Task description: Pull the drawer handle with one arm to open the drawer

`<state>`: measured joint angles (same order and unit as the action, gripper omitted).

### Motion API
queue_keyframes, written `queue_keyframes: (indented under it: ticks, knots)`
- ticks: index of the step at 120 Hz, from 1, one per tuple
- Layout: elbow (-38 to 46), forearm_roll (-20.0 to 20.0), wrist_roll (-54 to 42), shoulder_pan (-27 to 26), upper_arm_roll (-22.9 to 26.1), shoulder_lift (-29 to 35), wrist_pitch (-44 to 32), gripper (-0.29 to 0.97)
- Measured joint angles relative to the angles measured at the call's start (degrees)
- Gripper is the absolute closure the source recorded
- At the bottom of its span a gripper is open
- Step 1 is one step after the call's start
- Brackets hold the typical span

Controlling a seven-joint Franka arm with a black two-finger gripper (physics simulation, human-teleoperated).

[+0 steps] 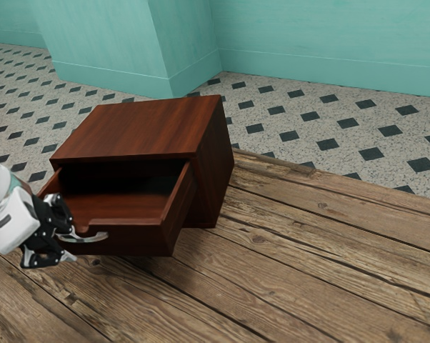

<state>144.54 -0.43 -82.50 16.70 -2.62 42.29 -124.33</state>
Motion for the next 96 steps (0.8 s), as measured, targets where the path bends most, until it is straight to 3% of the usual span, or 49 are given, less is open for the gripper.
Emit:
queue_keyframes:
  ticks: [10,30,52,61,75,96]
  knots:
    - [0.1,0.0,0.0,0.0,0.0,1.2,0.7,0.64]
    - [-0.2,0.9,-0.1,0.1,-0.8,6.7,3.8,0.61]
    - [-5.8,2.5,-0.3,0.0,-2.4,9.2,11.3,0.45]
    - [-12.8,2.4,-0.3,0.0,-2.0,3.4,15.0,0.33]
    - [-29.5,2.4,-0.3,-0.1,1.4,-15.9,24.3,0.19]
    - [-41.4,2.1,-0.3,-0.1,1.8,-20.2,31.5,0.08]
